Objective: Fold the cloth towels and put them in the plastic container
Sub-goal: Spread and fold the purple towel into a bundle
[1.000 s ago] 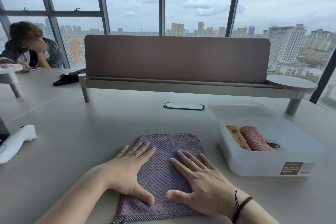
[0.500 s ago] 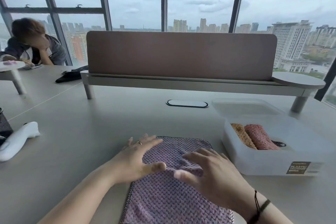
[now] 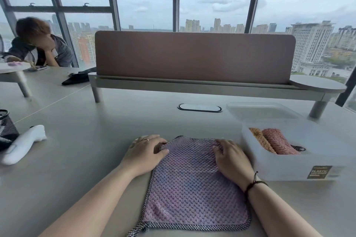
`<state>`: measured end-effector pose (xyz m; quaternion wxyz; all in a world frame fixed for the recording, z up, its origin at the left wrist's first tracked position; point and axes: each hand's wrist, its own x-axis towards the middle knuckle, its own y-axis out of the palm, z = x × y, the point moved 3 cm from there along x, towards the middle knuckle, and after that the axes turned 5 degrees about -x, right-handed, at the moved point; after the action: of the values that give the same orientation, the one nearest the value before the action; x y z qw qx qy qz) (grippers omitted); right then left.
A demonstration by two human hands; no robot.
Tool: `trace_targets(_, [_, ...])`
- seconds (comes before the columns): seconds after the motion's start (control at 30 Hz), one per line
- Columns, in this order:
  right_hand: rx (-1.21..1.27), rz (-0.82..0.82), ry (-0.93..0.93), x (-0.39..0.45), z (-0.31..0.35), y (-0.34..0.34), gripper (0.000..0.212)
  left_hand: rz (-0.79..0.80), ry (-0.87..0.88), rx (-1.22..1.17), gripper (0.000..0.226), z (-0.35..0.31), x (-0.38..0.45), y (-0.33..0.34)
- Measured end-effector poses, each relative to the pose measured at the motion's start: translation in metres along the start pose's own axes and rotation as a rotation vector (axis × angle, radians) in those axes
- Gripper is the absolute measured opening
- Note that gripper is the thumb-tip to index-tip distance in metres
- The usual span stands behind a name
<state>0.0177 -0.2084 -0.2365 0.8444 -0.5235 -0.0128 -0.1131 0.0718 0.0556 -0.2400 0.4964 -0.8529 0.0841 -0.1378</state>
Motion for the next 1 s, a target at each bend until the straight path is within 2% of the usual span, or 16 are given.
trace_targets(0.1, [-0.094,0.065,-0.057,-0.005,0.004,-0.001,0.056,-0.051,-0.001,-0.175,0.009,0.002,0.000,-0.005])
trace_targets(0.23, [-0.132,0.046,-0.130,-0.017,0.007,-0.004,0.057,-0.134,-0.012,-0.533,0.031,0.002,-0.002,-0.007])
trace_targets(0.3, [-0.111,0.033,-0.127,-0.020,0.005,-0.005,0.057,-0.114,-0.009,-0.725,0.030,0.001,-0.003,-0.008])
trace_targets(0.37, [-0.052,0.004,-0.126,-0.020,0.004,-0.007,0.048,-0.046,-0.003,-0.836,0.048,0.002,-0.004,-0.008])
trace_targets(0.43, [0.044,-0.003,-0.128,-0.019,0.006,-0.010,0.030,-0.044,-0.016,-0.813,0.060,0.004,-0.004,-0.007])
trace_targets(0.53, [0.091,-0.021,-0.101,-0.015,0.006,-0.012,0.016,-0.130,0.000,-0.751,0.041,0.002,-0.003,-0.007])
trace_targets(0.6, [0.072,-0.055,-0.049,-0.011,0.003,-0.012,0.020,-0.171,0.006,-0.747,0.041,0.001,-0.003,-0.007])
trace_targets(0.77, [-0.029,-0.021,0.019,-0.001,0.001,-0.007,0.051,-0.234,-0.006,-0.652,0.050,0.002,-0.005,-0.008])
trace_targets(0.83, [-0.038,-0.003,0.028,0.001,0.001,-0.006,0.048,-0.268,-0.001,-0.620,0.049,0.004,-0.005,-0.009])
trace_targets(0.93, [-0.088,0.011,0.031,0.003,0.001,-0.007,0.030,-0.319,0.002,-0.587,0.042,0.003,-0.005,-0.011])
trace_targets(1.0, [-0.095,0.011,0.039,0.003,0.001,-0.008,0.030,-0.321,0.003,-0.622,0.039,0.002,-0.006,-0.013])
